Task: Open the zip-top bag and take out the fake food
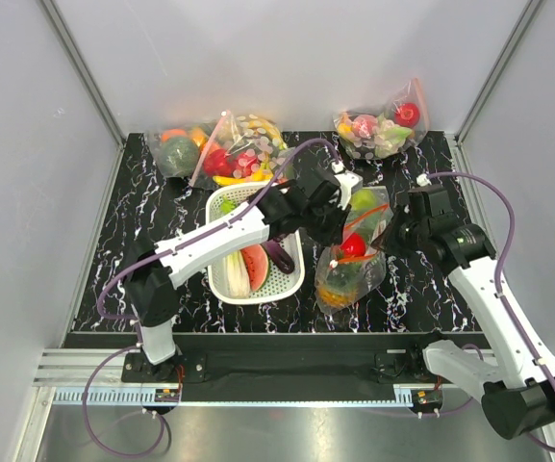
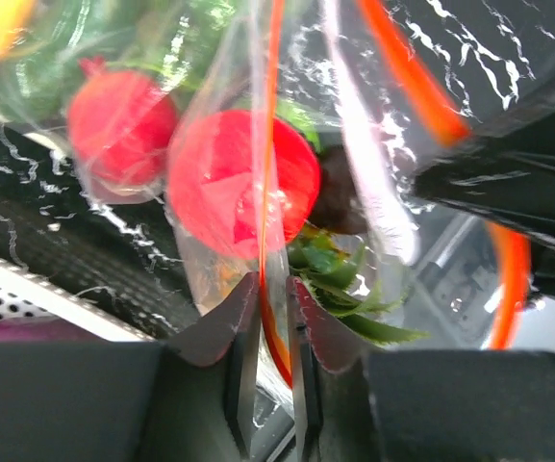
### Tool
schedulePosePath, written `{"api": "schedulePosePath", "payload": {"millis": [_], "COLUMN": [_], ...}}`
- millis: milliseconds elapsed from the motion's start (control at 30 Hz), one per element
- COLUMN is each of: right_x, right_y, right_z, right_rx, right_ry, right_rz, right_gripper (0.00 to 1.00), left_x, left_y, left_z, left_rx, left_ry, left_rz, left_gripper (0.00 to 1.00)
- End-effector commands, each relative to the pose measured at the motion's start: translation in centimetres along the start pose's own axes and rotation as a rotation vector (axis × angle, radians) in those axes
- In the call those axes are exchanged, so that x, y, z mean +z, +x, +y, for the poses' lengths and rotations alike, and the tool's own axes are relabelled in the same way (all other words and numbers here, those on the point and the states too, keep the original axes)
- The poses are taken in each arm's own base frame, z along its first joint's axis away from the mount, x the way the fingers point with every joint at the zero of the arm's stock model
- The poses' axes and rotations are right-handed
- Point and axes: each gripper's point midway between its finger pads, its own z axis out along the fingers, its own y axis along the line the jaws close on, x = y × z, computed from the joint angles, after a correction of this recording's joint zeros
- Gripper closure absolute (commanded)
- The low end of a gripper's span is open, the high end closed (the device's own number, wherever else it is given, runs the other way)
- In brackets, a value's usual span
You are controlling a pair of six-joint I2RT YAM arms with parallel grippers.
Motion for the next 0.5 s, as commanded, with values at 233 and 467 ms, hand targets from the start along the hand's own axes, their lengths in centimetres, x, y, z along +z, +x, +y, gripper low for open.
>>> {"api": "schedulePosePath", "payload": {"millis": [233,467], "right_x": [-2.1,-2.3], "right_y": [-0.4,-0.6], "right_z": [-1.0,-0.9], "right_rx": [-0.023,-0.033], "right_ry": [0.051,0.049], "right_rz": [-0.052,-0.058], "right_gripper": [1.00,1.00], "left_x": [-3.8,-4.8], "left_y": [-1.3,-1.5], "left_z": [4.4,6.2], "left_rx": [-0.035,-0.024], "left_ry": [-0.162,-0.243], "left_rz": [-0.085,-0.088], "left_gripper": [0.97,1.00]}}
